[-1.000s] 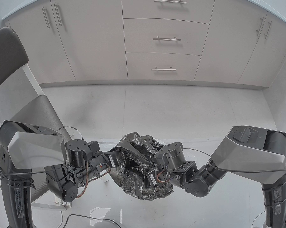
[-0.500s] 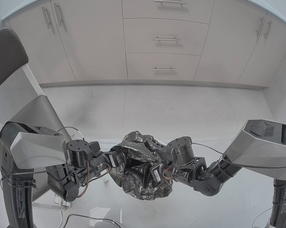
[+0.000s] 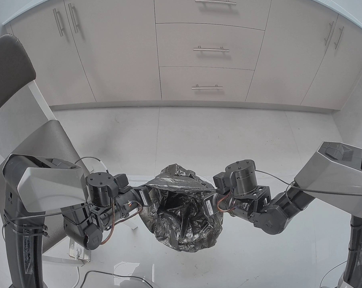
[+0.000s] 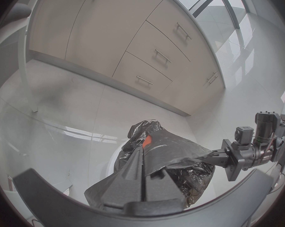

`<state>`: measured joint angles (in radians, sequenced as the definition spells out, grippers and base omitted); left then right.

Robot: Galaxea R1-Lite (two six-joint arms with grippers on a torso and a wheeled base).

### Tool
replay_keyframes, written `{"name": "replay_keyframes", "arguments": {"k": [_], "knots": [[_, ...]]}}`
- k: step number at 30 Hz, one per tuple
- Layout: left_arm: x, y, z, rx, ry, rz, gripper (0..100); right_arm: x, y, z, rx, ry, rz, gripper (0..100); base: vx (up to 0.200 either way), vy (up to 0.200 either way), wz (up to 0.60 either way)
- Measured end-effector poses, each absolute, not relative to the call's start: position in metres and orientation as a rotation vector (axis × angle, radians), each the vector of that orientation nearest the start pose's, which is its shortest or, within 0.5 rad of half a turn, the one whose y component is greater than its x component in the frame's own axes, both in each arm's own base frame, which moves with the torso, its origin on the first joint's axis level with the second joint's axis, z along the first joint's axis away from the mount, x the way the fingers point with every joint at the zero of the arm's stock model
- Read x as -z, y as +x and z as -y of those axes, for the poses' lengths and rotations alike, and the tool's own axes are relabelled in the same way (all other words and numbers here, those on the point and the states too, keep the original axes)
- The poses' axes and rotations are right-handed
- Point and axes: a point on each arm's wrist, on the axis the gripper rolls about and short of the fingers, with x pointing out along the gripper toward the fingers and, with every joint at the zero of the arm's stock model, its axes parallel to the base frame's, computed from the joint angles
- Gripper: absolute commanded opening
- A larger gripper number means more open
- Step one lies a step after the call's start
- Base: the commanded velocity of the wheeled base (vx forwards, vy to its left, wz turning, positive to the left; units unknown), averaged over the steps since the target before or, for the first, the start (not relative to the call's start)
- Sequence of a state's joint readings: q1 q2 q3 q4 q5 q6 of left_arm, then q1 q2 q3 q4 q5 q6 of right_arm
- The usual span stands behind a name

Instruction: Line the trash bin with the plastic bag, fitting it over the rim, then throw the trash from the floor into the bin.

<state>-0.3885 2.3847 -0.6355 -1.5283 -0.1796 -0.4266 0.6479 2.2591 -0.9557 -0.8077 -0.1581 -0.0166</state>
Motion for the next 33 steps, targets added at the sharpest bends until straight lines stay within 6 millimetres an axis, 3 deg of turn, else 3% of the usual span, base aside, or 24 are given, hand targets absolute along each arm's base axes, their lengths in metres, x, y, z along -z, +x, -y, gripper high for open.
{"name": "replay_keyframes", "arguments": {"k": [9,33], "knots": [[0.002,0.345,0.138,0.590,-0.401,-0.329,0,-0.037,0.346,-0.223,-0.464,-0.172,-0.439,0,0.000,0.000,0.00],[0.019,0.398,0.141,0.552,-0.394,-0.354,0,-0.015,0.391,-0.221,-0.402,-0.177,-0.407,0,0.000,0.000,0.00]]}}
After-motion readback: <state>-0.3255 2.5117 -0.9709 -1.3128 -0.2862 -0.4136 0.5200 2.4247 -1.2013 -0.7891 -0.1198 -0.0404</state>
